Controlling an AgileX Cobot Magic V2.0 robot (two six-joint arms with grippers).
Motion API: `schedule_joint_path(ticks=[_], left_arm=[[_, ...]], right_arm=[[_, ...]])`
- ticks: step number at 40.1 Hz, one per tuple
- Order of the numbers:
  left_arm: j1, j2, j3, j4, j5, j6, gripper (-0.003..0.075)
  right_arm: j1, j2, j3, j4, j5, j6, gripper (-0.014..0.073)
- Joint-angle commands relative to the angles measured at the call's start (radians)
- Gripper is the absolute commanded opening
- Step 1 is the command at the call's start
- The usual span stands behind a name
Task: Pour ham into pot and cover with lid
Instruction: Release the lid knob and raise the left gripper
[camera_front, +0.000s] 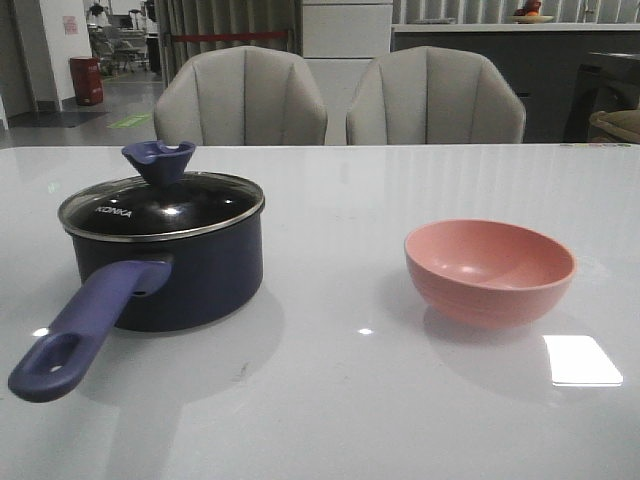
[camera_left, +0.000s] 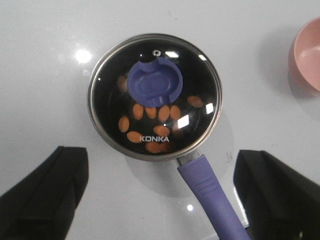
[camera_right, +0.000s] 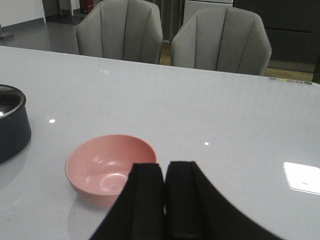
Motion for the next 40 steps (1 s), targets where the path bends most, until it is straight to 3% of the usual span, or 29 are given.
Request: schedule_joint_path(ticks=[1,23,26,29,35,40], left_arm=[[-0.005,-0.137,0.104,-0.013,-0.112,-0.002,0.0606],[-0.005,-0.887,0.847,-0.019,-0.548,-0.002,0.0589],[-0.005,-0.975,0.915,-0.019,-0.571,-0.002,0.0536],[-0.005,-1.05,0.965,-0.019,-0.582,-0.002,0.0424],[-0.005,-1.156,1.022,-0.019,-0.601,-0.002,0.0106],[-0.005,-1.177,1.022,-0.029,-0.617,-0.002,0.0134]], right_arm=[[-0.001,0.009,-0.027,0.0,-0.085,-0.01,0.0146],[-0.001,0.009,-0.027,0.0,-0.085,-0.01,0.0146],[-0.001,0.009,-0.027,0.0,-0.085,-0.01,0.0146],[-0.001,0.009,-0.027,0.0,-0.085,-0.01,0.0146],[-0.001,0.009,-0.027,0.0,-0.085,-0.01,0.0146],[-0.001,0.009,-0.027,0.0,-0.085,-0.01,0.0146]])
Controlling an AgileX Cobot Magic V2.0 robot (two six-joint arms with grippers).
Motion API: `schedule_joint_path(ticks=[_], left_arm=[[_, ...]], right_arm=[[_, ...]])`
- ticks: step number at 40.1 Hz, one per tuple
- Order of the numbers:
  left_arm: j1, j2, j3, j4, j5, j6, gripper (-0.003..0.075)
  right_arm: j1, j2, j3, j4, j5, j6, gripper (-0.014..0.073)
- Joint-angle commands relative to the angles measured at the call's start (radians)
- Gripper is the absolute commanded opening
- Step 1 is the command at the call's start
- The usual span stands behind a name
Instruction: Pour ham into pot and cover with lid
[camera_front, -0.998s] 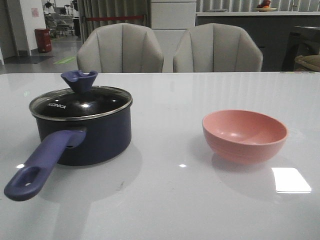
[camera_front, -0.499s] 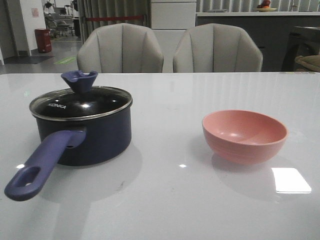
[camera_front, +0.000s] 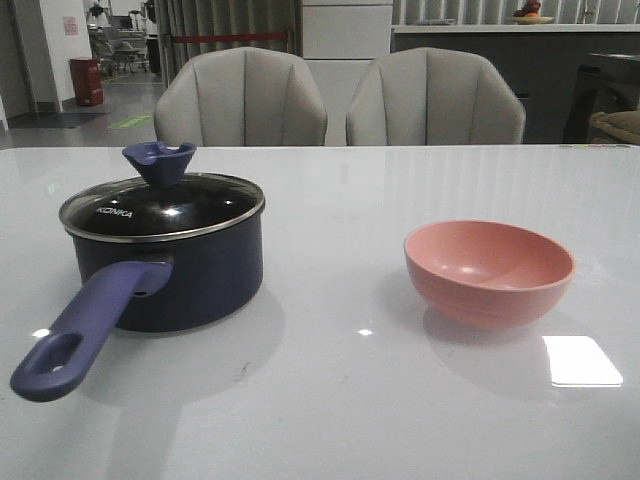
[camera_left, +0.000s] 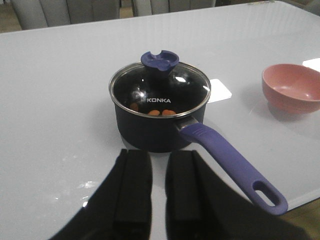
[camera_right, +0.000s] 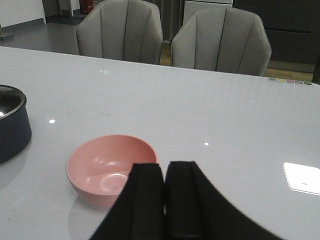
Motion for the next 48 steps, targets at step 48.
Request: schedule_joint_path(ticks=[48], left_arm=[[0.297,-0.197,0.247,0.0,-0.413,-0.002,0.0134]], right_arm=[[-0.001,0.009,-0.027,0.0,-0.085,-0.01,0.0146]])
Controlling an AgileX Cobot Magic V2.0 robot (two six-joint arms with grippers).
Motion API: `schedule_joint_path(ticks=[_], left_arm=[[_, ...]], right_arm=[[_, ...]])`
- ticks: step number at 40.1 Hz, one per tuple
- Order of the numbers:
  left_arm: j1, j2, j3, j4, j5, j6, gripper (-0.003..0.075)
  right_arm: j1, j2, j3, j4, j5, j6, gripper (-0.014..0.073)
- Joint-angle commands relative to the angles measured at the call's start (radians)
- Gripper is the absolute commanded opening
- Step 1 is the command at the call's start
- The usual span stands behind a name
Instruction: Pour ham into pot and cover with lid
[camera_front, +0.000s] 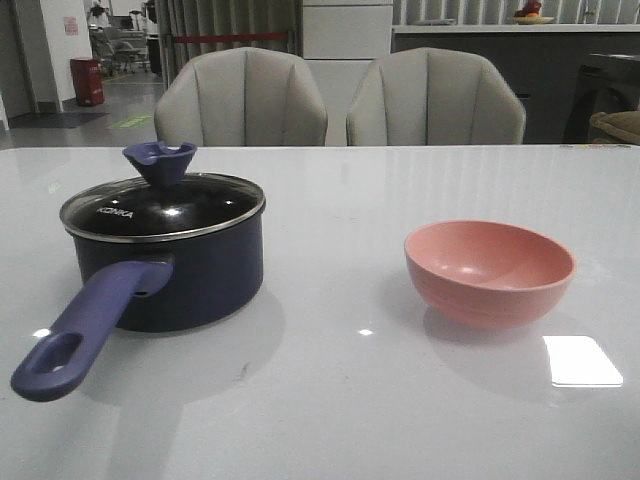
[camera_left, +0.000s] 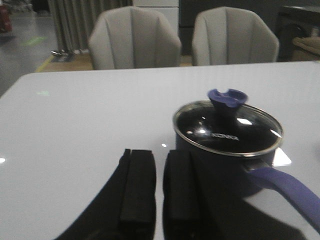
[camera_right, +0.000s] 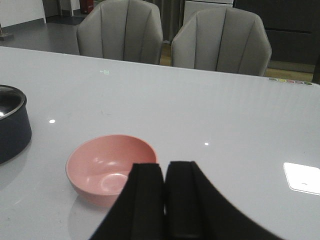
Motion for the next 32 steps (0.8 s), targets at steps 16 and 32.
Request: schedule_joint_path(ticks=[16,32], left_arm=[[0.122,-0.045,0.15,0.004,-0.282,-0.002,0.0134],[0.122,-0.045,0.15,0.004,-0.282,-0.002,0.0134]], right_arm=[[-0.001,0.009,-0.027,0.0,-0.085,-0.01,0.0146],[-0.001,0.009,-0.027,0.0,-0.085,-0.01,0.0146]])
